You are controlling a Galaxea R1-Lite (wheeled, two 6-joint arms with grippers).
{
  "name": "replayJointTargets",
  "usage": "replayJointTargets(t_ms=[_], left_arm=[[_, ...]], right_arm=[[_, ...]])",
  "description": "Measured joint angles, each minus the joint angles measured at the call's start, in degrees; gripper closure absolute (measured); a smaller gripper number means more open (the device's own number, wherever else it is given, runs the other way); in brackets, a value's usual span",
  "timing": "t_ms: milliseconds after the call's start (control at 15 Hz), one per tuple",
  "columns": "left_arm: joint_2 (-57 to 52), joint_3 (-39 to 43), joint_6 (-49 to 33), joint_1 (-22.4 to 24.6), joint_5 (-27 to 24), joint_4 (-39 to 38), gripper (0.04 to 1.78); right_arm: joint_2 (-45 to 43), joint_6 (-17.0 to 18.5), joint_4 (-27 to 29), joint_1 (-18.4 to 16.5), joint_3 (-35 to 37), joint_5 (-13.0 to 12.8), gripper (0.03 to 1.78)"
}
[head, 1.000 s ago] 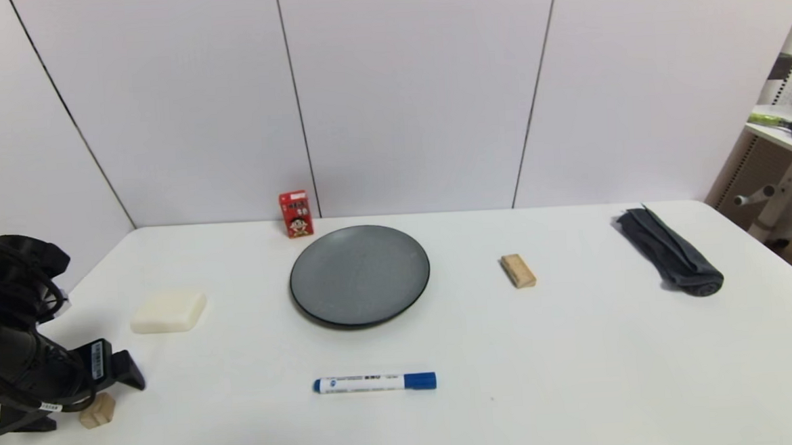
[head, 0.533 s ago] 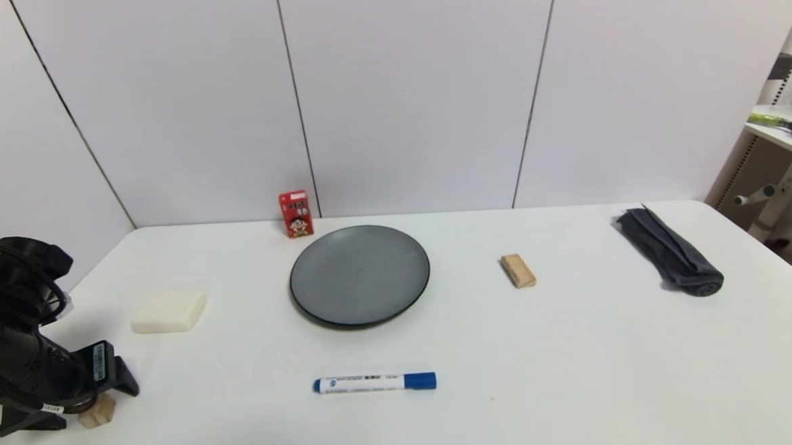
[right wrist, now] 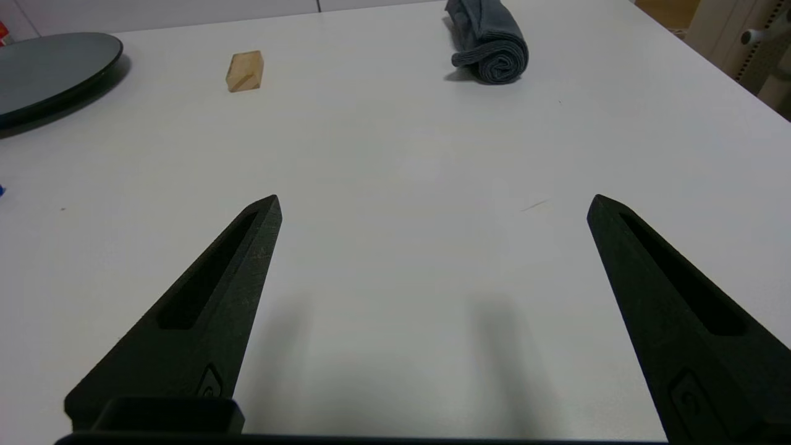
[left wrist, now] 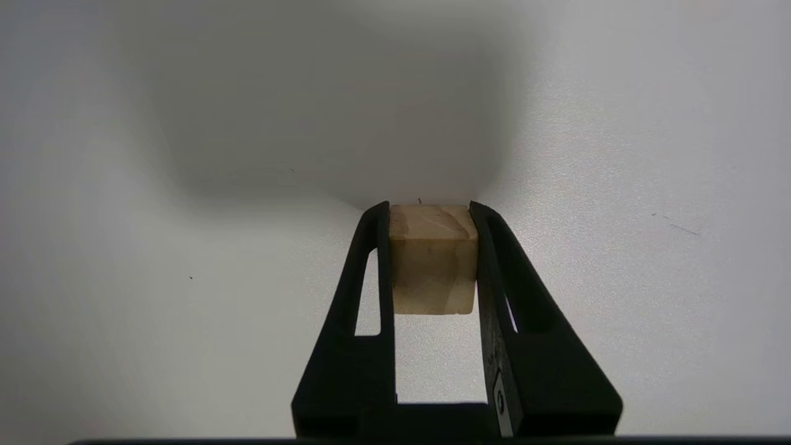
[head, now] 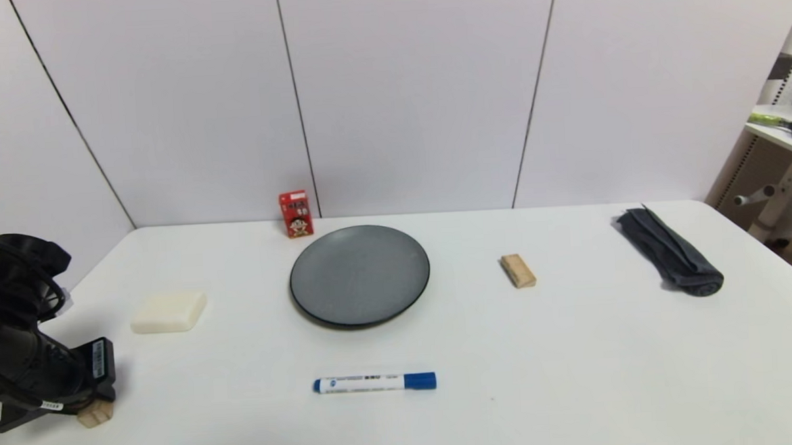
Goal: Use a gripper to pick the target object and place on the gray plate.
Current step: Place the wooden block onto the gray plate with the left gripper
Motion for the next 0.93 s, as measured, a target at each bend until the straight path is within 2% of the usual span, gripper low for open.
replayJointTargets(t_ms=[267,533,600,800,933], left_arm=[[-1.7,-2.2,5.1,-1.6,-0.1,-0.5,1.42],[-4.1,-6.9,11.3,-8.5,-2.0,-5.4,1.42],[-4.4,-7.5,12.4,-10.9,-4.2,-7.8,1.42],[-2.9,-8.9,13.5,-20.0,-14.9,-16.0,1.42],[0.0,-11.4,13.8,-25.1,-18.1,-18.2,1.42]], right_arm=[[0.0,0.0,0.0,0.0,0.0,0.0,0.10],[0.0,0.0,0.0,0.0,0.0,0.0,0.10],[0.0,0.0,0.0,0.0,0.0,0.0,0.10],[0.0,0.0,0.0,0.0,0.0,0.0,0.10],[0.0,0.0,0.0,0.0,0.0,0.0,0.10]])
